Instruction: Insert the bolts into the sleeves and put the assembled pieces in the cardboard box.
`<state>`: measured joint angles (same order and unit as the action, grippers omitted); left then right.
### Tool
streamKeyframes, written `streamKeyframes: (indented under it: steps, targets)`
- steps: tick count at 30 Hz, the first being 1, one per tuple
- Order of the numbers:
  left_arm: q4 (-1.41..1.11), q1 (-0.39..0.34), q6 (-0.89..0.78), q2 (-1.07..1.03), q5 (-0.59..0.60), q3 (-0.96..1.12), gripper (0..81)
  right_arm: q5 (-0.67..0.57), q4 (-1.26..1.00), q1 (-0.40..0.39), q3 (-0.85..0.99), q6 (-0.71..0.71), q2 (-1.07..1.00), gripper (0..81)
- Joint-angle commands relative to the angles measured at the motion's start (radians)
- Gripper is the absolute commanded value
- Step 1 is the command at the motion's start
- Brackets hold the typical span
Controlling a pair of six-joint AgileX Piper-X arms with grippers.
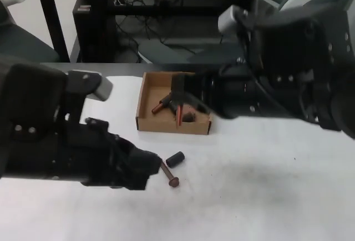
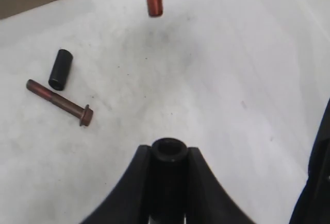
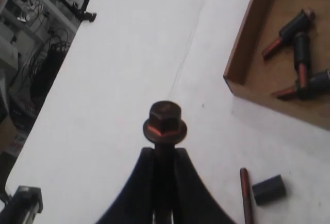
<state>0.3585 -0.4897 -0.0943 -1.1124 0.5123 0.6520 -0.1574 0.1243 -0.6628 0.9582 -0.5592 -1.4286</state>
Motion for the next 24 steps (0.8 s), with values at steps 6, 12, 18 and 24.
streamKeyframes:
  steps: [6,12,18,24]
  targets:
    - [-0.133,0.069,0.058,0.016,0.164,0.002,1.7,-0.016,-0.018,0.014,0.043,0.004,-0.003,0.6]
    - [-0.137,0.068,0.058,-0.011,0.189,0.004,1.7,-0.051,-0.018,0.013,0.061,0.000,-0.003,0.6]
    - [-0.137,0.068,0.052,-0.045,0.189,0.004,1.7,-0.113,-0.063,0.013,0.069,0.000,-0.003,0.6]
    - [-0.128,0.068,-0.068,-0.116,0.107,0.043,1.7,-0.118,-0.063,0.013,0.069,0.000,-0.003,0.6]
